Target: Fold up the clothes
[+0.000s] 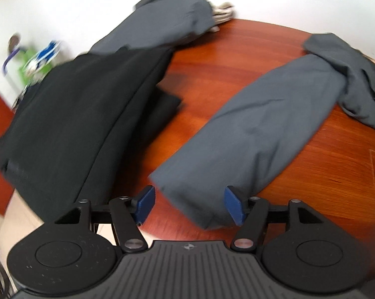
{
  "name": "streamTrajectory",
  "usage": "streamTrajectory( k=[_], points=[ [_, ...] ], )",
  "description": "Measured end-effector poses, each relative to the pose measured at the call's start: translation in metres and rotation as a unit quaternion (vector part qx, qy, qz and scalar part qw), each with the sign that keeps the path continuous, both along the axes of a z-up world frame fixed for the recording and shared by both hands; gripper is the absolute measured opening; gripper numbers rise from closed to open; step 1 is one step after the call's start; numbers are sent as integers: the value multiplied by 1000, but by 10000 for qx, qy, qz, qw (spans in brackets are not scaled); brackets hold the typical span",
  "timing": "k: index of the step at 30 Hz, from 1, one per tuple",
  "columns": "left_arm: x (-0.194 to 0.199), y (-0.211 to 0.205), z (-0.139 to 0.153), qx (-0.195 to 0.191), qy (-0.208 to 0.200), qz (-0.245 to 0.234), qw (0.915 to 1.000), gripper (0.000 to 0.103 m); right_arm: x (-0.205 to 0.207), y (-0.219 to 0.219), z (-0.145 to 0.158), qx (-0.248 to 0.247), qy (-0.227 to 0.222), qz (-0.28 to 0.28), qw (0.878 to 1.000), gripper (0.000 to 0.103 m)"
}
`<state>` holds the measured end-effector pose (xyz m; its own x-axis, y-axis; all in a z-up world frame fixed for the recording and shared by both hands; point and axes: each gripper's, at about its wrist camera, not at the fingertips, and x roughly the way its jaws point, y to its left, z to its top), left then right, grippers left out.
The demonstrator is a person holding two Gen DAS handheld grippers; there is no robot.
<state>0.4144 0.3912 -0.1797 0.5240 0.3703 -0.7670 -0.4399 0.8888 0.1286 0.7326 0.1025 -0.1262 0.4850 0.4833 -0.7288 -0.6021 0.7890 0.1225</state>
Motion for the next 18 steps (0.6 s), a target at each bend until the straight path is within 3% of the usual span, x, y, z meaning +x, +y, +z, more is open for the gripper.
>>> streamTrajectory(
  k=[3,4,7,11,18],
  points=[
    [-5,10,0,-375,-160,176,9990,63,-15,11,5,4,-57,280,9996,70],
    [-6,16,0,-667,-273,230,9971,63,-20,15,6,-2,-64,359,9993,70],
    [-8,29,0,-1493,-610,326,9864,63,-33,27,5,-64,-37,551,9985,71],
    [-6,37,-6,-2133,-748,506,9728,63,-47,42,2,-122,27,717,9973,71],
    [0,53,-27,-2620,-755,977,9571,63,-67,54,5,-193,17,917,9956,71]
  ],
)
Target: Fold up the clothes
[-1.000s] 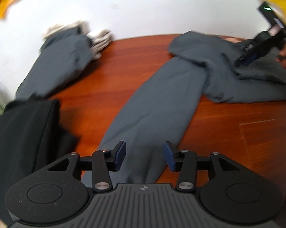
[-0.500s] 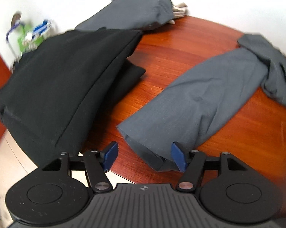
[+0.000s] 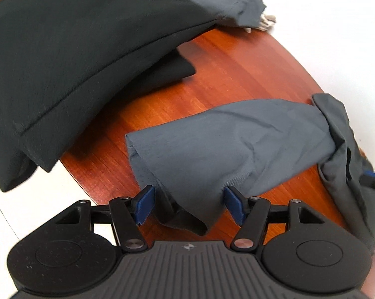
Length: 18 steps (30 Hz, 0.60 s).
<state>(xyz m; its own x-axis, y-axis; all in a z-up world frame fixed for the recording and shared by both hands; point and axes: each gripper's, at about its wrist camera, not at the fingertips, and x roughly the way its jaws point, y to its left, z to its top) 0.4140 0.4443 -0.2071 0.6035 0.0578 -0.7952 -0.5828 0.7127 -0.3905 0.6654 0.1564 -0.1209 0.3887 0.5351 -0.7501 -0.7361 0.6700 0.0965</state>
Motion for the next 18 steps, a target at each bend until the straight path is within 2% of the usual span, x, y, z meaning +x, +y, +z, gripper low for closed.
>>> streamTrajectory(
  k=[2,5,10,16,18],
  points=[
    [3,8,-7,-199,-24,138,9997,63,-3,2,1,-8,-9,56,10000,71],
    [7,14,-11,-291,-122,184,9993,63,-8,5,5,-42,-63,140,9999,71],
    [0,24,-15,-570,-438,512,9961,66,-15,10,13,-24,-146,235,9996,72],
    [-6,28,-14,-434,-753,813,9929,68,-16,15,19,1,-213,299,9993,73],
    [-2,28,-16,-356,-699,836,9934,68,-16,16,19,-13,-228,311,9993,73]
  ],
)
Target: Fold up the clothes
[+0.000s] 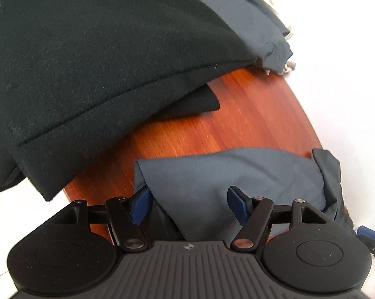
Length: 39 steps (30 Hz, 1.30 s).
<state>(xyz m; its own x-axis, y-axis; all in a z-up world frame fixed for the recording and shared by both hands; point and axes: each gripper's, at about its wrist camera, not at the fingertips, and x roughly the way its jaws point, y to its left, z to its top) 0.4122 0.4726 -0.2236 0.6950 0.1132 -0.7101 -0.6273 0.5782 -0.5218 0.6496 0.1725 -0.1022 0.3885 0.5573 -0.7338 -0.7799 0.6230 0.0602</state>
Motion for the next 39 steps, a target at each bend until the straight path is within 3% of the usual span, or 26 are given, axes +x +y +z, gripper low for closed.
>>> streamTrajectory(
  k=[1,3,5,7,10,14,25,32,34,35,37,39],
  points=[
    [3,-1,-1,82,31,5,10000,66,0,0,0,-5,-8,6,10000,73],
    [5,-2,-1,142,46,-15,9999,44,0,2,1,3,-18,18,10000,73],
    [9,-3,-1,231,164,-38,9996,15,-2,2,3,31,-32,38,10000,73],
    [8,-8,7,506,81,-121,9986,6,-4,2,5,64,-52,66,9999,73],
    [4,-15,26,995,-114,-269,9946,5,-9,6,9,148,-53,129,9998,73],
    [5,-17,54,1345,-247,-480,9894,5,-24,14,13,291,-82,422,9986,77],
    [31,-19,120,1503,-391,-874,9840,5,-78,59,21,480,-733,1242,9884,89],
    [53,-36,162,1843,-514,-1302,9728,5,-112,94,10,274,-1660,1617,9724,91],
    [59,-42,176,2003,-658,-1407,9673,5,-123,103,6,170,-2007,1696,9647,94],
    [62,-45,180,2048,-705,-1430,9657,5,-129,108,2,124,-2294,1643,9593,101],
    [68,-49,189,2111,-821,-1468,9629,5,-141,118,-5,34,-2840,1538,9464,102],
    [74,-54,197,2228,-887,-1529,9587,5,-144,126,-10,15,-3022,1524,9410,102]
  ],
)
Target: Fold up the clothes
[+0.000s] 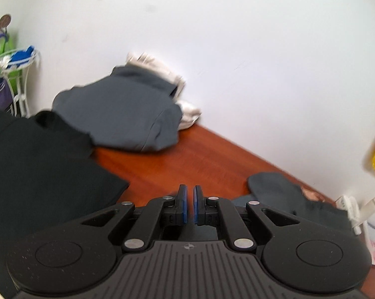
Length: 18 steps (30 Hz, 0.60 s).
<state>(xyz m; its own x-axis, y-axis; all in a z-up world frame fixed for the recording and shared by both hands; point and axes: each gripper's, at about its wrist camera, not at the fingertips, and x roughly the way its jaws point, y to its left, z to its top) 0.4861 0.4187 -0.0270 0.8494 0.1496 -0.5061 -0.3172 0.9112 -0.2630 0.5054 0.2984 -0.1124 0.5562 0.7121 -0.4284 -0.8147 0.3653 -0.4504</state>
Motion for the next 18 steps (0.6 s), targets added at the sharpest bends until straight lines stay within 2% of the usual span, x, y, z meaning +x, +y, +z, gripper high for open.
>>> streamTrajectory(
  k=[6,14,18],
  points=[
    [12,-7,-5,133,259,-51,9996,5,0,15,-19,-292,164,16,9994,102],
    [-14,11,-46,-188,781,336,9962,7,4,-4,-22,-496,598,85,9969,102],
    [-30,19,-66,-360,998,524,9930,14,7,-8,-31,-596,738,239,9952,102]
  ],
)
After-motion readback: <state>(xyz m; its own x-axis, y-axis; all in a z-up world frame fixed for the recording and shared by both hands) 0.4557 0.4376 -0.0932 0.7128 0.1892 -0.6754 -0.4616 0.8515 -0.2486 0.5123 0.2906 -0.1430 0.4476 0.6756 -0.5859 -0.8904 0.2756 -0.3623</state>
